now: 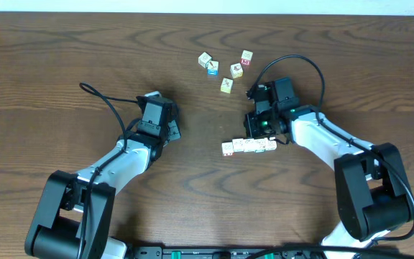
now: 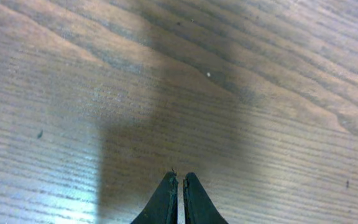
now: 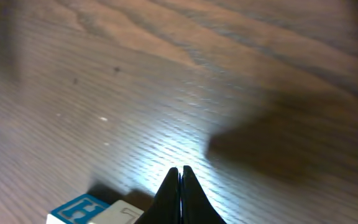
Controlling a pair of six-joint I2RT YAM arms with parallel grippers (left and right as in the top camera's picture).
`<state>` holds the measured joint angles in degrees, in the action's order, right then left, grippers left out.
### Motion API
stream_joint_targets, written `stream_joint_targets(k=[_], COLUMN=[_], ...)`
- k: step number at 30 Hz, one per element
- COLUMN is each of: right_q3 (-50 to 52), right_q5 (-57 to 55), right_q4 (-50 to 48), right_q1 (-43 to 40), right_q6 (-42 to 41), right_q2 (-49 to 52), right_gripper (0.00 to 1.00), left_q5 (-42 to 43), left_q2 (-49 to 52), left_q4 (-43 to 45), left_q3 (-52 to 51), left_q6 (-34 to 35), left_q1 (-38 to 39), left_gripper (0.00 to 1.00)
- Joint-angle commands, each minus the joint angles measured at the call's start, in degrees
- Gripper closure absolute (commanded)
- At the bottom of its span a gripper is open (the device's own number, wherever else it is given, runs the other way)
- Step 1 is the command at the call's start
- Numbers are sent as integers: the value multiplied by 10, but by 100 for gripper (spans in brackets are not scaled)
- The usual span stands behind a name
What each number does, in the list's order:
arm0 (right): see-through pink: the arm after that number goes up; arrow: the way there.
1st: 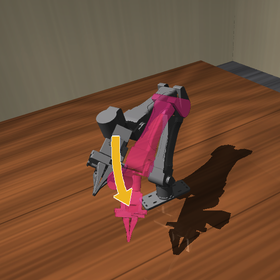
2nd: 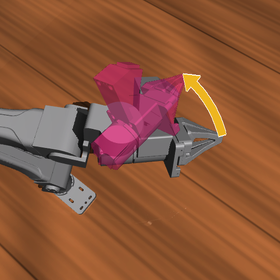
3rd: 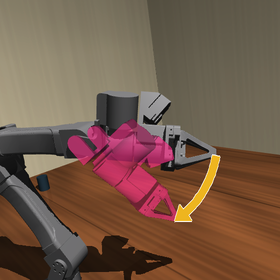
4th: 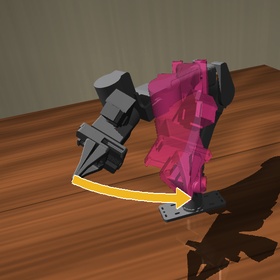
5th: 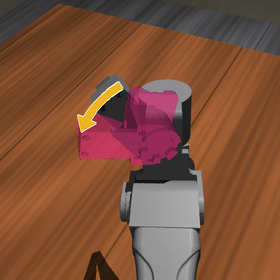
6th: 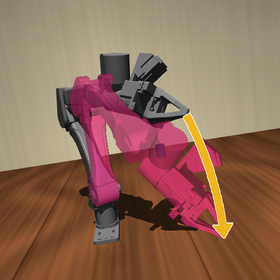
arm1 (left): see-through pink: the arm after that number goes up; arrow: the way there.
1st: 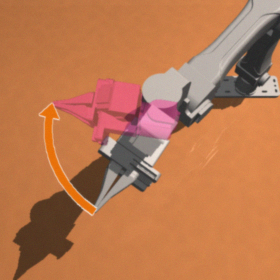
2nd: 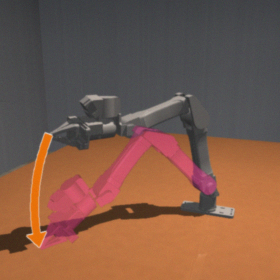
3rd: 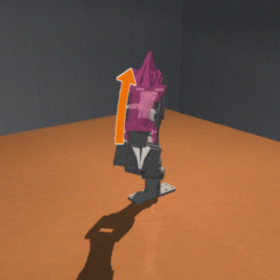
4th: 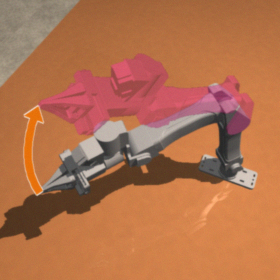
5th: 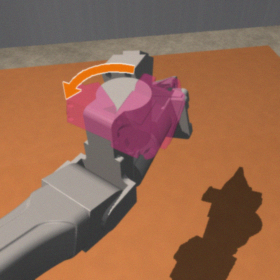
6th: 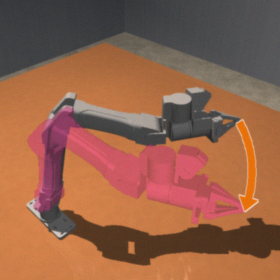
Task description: Lift 5 blocks
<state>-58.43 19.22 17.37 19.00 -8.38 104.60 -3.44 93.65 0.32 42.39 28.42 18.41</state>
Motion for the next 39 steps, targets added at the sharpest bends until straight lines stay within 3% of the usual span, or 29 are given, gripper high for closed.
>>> stream_joint_targets(k=[1, 39], right_q3=[-9, -9], right_q5=[-7, 3], right_q4=[-9, 57], right_q1=[6, 36], right_q6=[-16, -13], right_q2=[4, 4], right_gripper=[99, 99], left_q5=[3, 3], left_q2=[7, 7], left_q4=[-10, -16], left_q3=[-3, -3], left_q6=[-8, -10], left_q1=[-3, -3], left_gripper=[93, 93])
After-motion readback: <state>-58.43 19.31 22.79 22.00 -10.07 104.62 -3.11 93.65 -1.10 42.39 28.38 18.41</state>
